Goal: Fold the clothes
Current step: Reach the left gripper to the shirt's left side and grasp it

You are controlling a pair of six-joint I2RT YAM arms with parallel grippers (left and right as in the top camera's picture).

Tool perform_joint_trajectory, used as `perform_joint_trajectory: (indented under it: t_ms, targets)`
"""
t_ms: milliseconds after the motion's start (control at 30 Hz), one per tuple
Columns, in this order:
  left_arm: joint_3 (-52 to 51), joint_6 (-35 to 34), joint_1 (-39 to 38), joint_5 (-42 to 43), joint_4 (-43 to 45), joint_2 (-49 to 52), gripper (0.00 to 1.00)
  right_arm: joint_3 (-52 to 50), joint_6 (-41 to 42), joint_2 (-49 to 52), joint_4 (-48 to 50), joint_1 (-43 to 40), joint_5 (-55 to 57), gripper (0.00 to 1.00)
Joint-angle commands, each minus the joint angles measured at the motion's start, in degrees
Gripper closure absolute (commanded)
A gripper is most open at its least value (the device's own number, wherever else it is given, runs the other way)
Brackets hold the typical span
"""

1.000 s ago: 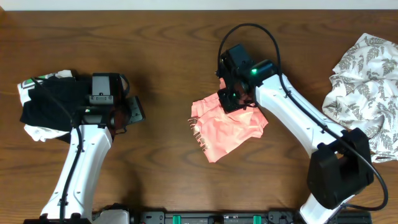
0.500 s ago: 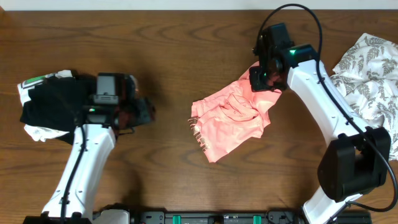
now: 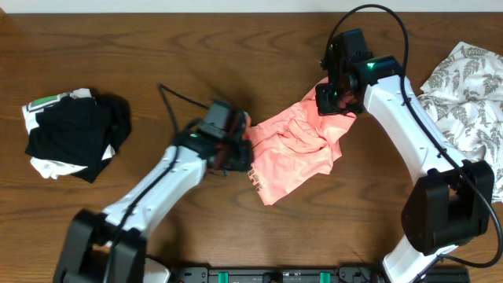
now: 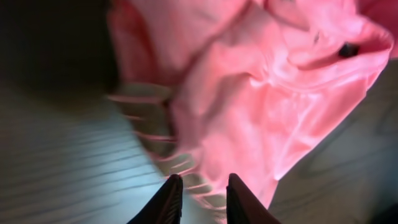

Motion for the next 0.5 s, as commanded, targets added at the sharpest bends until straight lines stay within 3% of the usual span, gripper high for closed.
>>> perform_joint_trajectory:
  t_ms: [0, 300, 467]
  targets:
    - [-0.59, -3.13, -2.6, 2.99, 0.57, 2.16, 0.76, 0.96, 0.57, 0.28, 0.07, 0.09, 0.17, 0.99]
    - [-0.66, -3.98, -5.51, 3.02, 1.31, 6.21, 0.75, 0.96, 0.59, 0.28, 0.13, 0.09, 0.13, 0.99]
    - [-0.66, -4.17, -5.51, 2.16, 6.01, 9.57, 0.74, 0.96, 0.59, 0.28, -0.7, 0.09, -0.44, 0.99]
